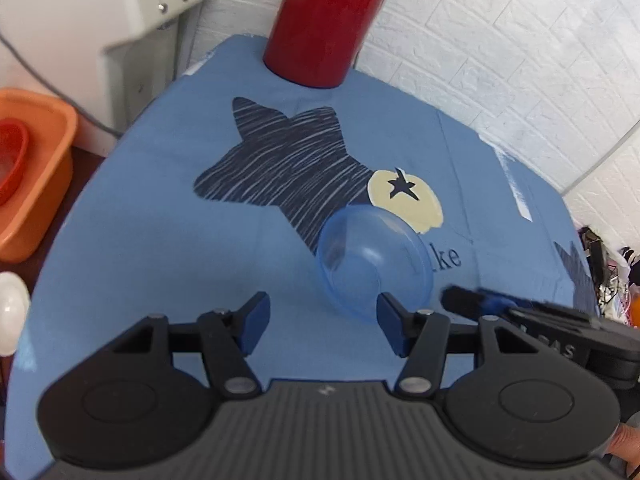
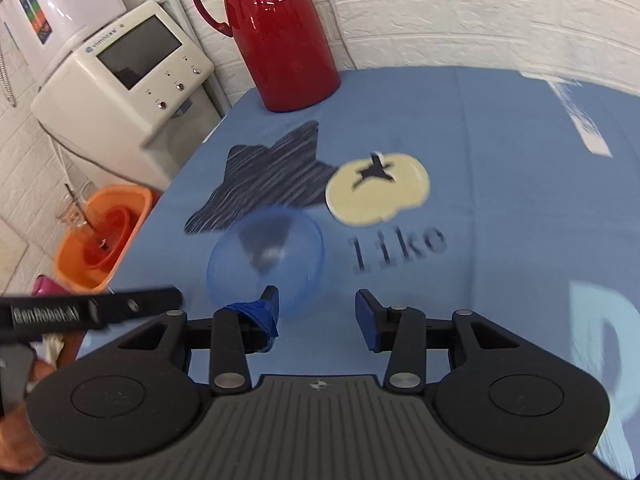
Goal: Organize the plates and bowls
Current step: 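Move the left gripper to the clear blue bowl rim and close it, then carry the blue bowl with the left gripper and lower it into the red bowl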
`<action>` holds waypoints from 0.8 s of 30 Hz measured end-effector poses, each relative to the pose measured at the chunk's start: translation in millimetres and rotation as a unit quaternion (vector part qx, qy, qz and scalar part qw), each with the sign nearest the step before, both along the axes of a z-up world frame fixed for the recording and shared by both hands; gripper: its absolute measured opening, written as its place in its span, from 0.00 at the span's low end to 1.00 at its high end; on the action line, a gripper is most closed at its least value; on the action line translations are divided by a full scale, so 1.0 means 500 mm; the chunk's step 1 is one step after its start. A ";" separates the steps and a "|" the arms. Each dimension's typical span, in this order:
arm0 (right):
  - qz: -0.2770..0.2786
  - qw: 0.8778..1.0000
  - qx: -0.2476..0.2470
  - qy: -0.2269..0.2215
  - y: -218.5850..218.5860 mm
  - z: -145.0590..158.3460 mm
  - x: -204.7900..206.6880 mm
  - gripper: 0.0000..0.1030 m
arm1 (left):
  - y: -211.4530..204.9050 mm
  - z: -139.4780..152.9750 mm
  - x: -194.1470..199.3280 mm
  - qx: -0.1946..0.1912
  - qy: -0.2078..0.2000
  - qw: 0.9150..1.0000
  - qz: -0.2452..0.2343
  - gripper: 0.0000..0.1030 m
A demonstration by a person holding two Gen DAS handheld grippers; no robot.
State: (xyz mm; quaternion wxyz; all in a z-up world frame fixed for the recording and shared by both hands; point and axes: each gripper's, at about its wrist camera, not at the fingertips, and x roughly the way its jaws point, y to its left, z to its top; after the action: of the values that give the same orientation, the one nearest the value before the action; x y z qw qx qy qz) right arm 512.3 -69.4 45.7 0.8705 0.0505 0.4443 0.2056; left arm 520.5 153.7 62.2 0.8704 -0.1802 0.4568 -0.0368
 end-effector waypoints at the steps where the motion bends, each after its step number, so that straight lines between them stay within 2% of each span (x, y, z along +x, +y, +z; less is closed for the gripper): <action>1: 0.003 1.000 -0.012 -0.002 0.015 -0.008 0.020 0.27 | -0.005 -0.014 0.019 0.007 0.008 1.000 0.005 0.57; 6: 0.021 0.997 -0.066 0.017 0.059 -0.060 0.083 0.29 | -0.012 -0.061 0.062 0.010 0.021 1.000 0.012 0.57; 10: 0.018 0.998 -0.053 0.013 0.064 -0.075 0.096 0.27 | -0.005 -0.078 0.077 0.019 0.021 0.999 0.023 0.57; 12: 0.019 0.999 -0.026 0.009 0.057 -0.078 0.090 0.20 | -0.004 -0.083 0.076 0.024 0.019 0.999 0.024 0.41; 13: 0.020 0.999 -0.020 0.016 0.056 -0.080 0.086 0.16 | -0.006 -0.082 0.074 0.025 0.018 0.999 0.016 0.10; 14: 0.023 0.999 -0.014 0.023 0.057 -0.082 0.080 0.14 | -0.005 -0.082 0.070 0.005 0.022 1.000 0.005 0.01; 15: 0.030 0.999 -0.006 0.030 0.060 -0.082 0.070 0.13 | -0.005 -0.080 0.064 -0.012 0.026 1.000 -0.001 0.01; 16: 0.038 0.999 -0.005 0.033 0.063 -0.079 0.055 0.13 | -0.010 -0.074 0.054 -0.011 0.024 1.000 -0.001 0.01; 19: 0.047 0.998 -0.017 0.026 0.064 -0.058 0.002 0.14 | -0.034 -0.048 0.008 0.020 0.010 1.000 -0.008 0.00; 24: 0.028 0.999 -0.010 0.044 0.010 -0.006 -0.099 0.15 | -0.069 0.018 -0.099 -0.008 0.004 0.999 -0.041 0.00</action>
State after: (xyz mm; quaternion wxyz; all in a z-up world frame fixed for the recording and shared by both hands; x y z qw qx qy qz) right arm 462.9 -64.6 42.9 0.8447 0.0383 0.4850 0.2232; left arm 471.1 119.3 71.1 0.8647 -0.1681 0.4672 -0.0757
